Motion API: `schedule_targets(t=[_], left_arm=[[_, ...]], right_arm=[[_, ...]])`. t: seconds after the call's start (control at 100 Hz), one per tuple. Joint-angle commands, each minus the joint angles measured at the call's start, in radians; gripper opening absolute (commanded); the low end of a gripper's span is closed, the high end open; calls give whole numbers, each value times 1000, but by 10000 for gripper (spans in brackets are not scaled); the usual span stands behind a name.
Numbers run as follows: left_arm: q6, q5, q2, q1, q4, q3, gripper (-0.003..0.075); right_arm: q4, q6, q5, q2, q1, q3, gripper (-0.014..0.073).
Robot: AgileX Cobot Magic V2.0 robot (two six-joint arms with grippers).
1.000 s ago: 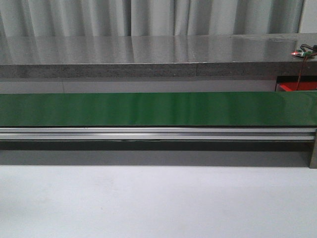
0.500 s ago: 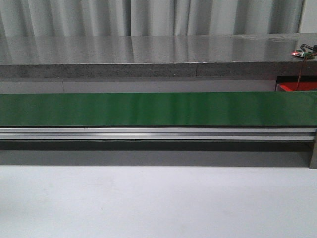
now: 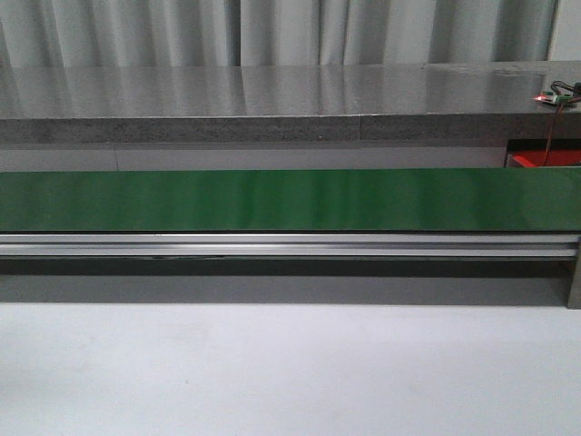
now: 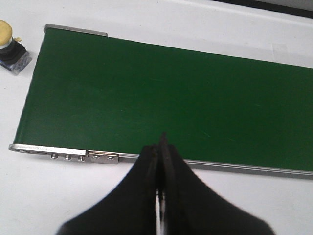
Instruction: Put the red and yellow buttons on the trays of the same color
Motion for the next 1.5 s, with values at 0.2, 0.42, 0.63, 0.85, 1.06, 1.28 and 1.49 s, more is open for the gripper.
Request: schedule_targets(t=[0.2,0.42,0.63,0.85,1.06,1.28,1.49], left_arm=[[-5,-27,-15,-5,-27,-27,-20],[-5,-27,-15,-5,-27,-27,-20],[-5,-27,-15,-5,-27,-27,-20],[-5,-30,-19,-5,-27,-27,-20],[-5,-40,-19,-5,-27,-27,-20],[-7,-51,-19,26,-27,-27,-20],[-7,-62,-19,154,-17,-27,-20]], right_arm=[[-9,-21,104,-131,176,-107,277],[-9,-21,142,-135,356,-112,7],[-8,-21,144,-147,526,-112,-72],[25,-21,133,-178,600,-96,-72],[29,-21,55,-292,600,23,-72],[28,-21,19,-371,598,97,-72],[28,-21,40,-370,598,97,-72]])
